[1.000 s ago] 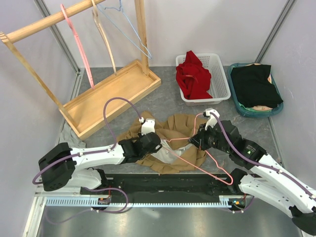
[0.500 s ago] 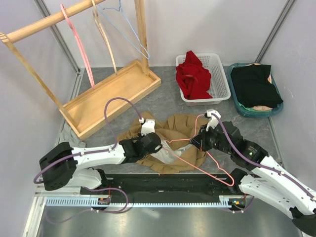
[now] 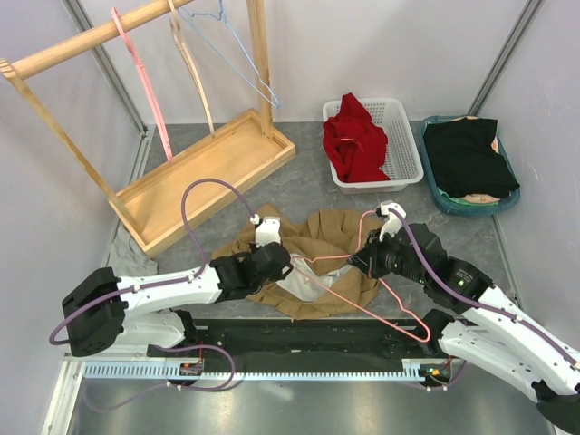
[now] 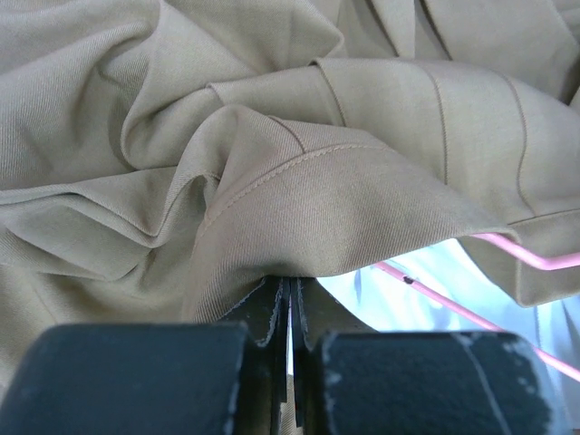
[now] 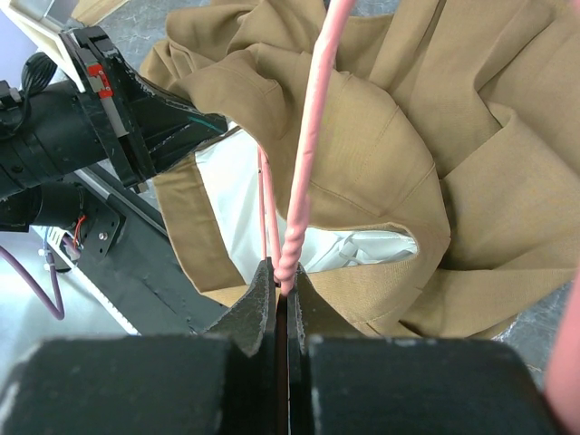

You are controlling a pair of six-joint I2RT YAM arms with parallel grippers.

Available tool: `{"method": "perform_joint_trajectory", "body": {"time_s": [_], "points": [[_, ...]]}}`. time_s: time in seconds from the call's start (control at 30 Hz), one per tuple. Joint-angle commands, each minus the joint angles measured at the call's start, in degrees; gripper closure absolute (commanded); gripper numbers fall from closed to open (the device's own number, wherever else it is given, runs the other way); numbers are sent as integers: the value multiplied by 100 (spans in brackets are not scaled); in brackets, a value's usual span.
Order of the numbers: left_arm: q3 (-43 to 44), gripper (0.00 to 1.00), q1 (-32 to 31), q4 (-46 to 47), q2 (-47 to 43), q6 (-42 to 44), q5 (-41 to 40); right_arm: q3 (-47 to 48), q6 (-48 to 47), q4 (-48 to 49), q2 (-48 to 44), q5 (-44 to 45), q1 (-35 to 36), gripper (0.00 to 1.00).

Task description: Place the skirt on the hanger

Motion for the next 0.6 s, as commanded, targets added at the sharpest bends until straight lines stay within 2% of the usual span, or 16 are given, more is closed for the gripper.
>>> {"method": "perform_joint_trajectory", "body": {"time_s": [0.0,0.2,0.33,0.57], "points": [[-28,98,-34,56,-100,-112,-38,-19,83,39,-95,-16,-2,100],[-19,98,-34,3,-670,353,691,-1,-259,66,-139,-621,-2,100],[-37,98,-34,-225,-1407,582,1113,42,-488,75,-95,-799,-2,100],[-37,98,-25,-665,-2243,416,894,42,-462,627,-393,-957,7,100]]}}
